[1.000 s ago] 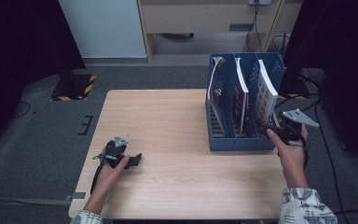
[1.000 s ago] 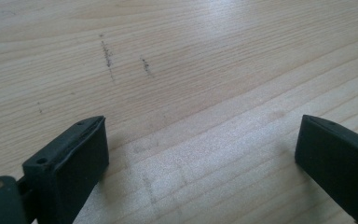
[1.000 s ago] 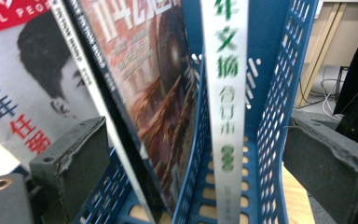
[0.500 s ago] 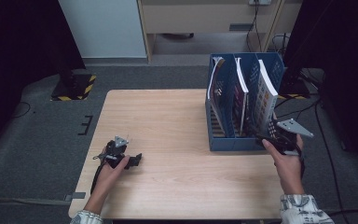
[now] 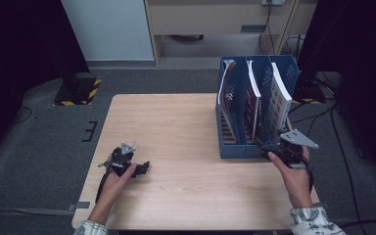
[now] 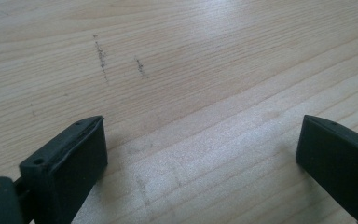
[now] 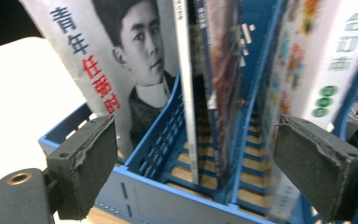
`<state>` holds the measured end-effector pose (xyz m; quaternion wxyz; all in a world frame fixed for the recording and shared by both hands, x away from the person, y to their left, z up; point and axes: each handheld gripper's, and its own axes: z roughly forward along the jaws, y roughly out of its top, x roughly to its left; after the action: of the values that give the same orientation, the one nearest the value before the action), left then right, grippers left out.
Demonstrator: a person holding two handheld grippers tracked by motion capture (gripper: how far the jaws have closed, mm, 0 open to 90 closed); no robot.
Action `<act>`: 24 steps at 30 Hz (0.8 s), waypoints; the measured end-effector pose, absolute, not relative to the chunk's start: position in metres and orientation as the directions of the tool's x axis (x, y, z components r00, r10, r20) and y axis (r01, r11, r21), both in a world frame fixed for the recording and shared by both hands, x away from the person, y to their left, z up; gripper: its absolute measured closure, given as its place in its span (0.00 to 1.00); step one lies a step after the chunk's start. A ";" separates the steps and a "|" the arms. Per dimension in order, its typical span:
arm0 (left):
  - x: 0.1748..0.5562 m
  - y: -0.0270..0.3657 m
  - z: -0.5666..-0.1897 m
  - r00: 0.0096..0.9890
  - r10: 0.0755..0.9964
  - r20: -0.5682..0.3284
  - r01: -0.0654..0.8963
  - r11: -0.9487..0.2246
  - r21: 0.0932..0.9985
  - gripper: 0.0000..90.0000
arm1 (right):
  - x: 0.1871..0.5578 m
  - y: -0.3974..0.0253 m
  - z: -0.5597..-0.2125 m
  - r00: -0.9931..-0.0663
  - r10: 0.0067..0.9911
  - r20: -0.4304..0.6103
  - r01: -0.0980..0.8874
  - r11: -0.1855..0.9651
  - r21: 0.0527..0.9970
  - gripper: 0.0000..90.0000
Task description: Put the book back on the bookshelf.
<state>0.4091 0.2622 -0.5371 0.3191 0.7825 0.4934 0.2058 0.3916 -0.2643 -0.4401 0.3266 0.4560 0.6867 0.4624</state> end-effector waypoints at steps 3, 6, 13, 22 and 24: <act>0.409 0.262 -0.537 0.429 0.903 0.007 0.641 -0.310 0.702 0.02 | 0.391 -0.258 -0.441 -0.385 0.923 -0.024 0.327 0.161 0.931 0.15; 0.409 0.262 -0.537 0.429 0.903 0.008 0.641 -0.310 0.702 0.01 | 0.391 -0.253 -0.441 -0.396 0.918 -0.023 0.330 0.166 0.929 0.13; 0.409 0.262 -0.537 0.429 0.903 0.008 0.641 -0.310 0.702 0.01 | 0.391 -0.238 -0.443 -0.420 0.907 -0.019 0.348 0.180 0.920 0.11; 0.409 0.262 -0.537 0.429 0.903 0.007 0.641 -0.310 0.702 0.01 | 0.390 -0.223 -0.445 -0.467 0.882 -0.062 0.324 0.236 0.916 0.14; 0.409 0.262 -0.537 0.429 0.903 0.007 0.641 -0.310 0.702 0.01 | 0.389 -0.221 -0.445 -0.474 0.878 -0.068 0.320 0.243 0.916 0.14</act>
<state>0.4092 0.2621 -0.5371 0.3189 0.7827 0.4933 0.2056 0.3894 -0.2212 -0.4453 0.3056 0.4121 0.7268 0.4568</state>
